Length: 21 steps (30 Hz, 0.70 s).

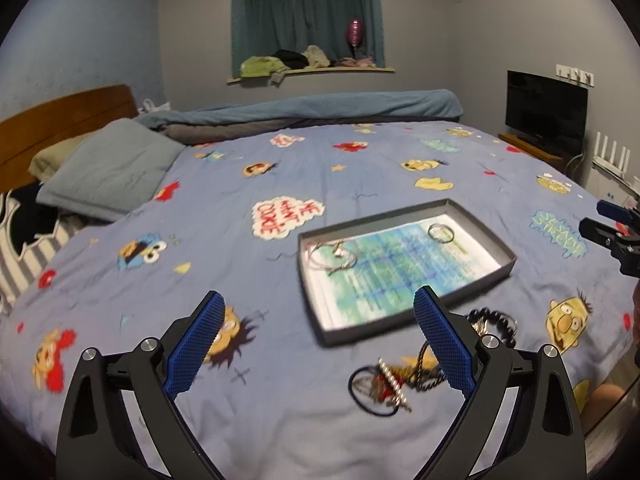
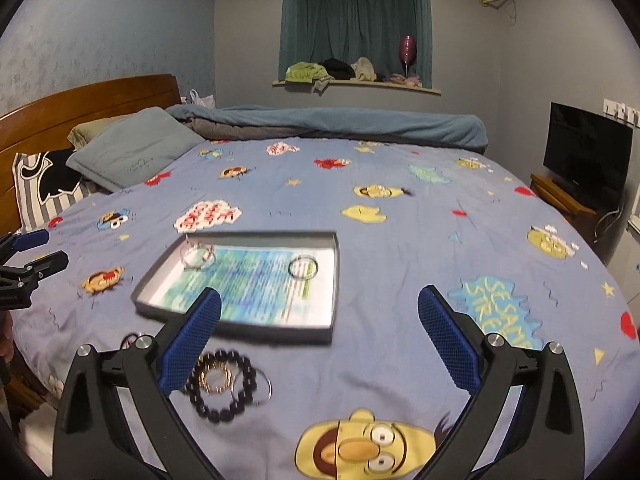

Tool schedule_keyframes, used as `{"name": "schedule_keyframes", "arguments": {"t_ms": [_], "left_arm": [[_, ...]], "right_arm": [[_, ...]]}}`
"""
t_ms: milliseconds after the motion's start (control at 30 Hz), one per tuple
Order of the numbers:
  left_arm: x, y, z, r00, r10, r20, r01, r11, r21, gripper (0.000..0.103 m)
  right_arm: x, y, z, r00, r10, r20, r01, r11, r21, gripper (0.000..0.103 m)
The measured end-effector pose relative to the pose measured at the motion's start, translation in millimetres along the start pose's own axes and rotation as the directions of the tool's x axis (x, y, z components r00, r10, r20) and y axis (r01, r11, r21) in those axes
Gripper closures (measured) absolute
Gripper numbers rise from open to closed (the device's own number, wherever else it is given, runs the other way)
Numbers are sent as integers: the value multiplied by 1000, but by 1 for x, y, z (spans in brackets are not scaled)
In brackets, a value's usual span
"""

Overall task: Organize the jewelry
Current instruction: 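Move both tools back over the jewelry pile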

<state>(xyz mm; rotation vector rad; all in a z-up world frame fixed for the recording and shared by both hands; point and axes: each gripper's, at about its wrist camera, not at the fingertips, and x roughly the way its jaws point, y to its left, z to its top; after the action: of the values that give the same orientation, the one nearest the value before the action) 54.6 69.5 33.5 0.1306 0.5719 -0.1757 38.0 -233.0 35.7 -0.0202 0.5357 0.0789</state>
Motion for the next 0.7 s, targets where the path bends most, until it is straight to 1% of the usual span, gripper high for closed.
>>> {"name": "schedule_keyframes", "arguments": {"t_ms": [67, 233, 300, 367, 433, 567, 633, 700], "left_arm": [[-2, -3, -11, 1000, 14, 11, -14, 1000, -5, 8], [3, -14, -32, 1000, -11, 12, 12, 999, -30, 8], [9, -17, -39, 1000, -7, 1, 7, 999, -34, 8], [19, -22, -49, 1000, 13, -17, -13, 1000, -25, 8], [27, -26, -56, 999, 15, -32, -15, 1000, -9, 8], [40, -31, -70, 999, 4, -44, -2, 1000, 27, 8], [47, -34, -76, 999, -9, -50, 11, 999, 48, 8], [52, -33, -79, 998, -26, -62, 29, 998, 47, 9]], "right_arm": [[0, 2, -11, 1000, -7, 1, 7, 1000, 4, 6], [8, 14, -35, 1000, 0, -14, 0, 1000, 0, 6], [13, 18, -42, 1000, 0, -20, 0, 1000, -3, 6], [17, 22, -47, 1000, 2, -20, -2, 1000, -4, 6], [20, 25, -53, 1000, 4, -13, -4, 1000, 1, 6], [29, 29, -64, 1000, -4, -15, 4, 1000, -18, 6], [36, 33, -70, 1000, 4, -30, -5, 999, -32, 6], [41, 36, -74, 999, 15, -44, -17, 999, -50, 6]]}}
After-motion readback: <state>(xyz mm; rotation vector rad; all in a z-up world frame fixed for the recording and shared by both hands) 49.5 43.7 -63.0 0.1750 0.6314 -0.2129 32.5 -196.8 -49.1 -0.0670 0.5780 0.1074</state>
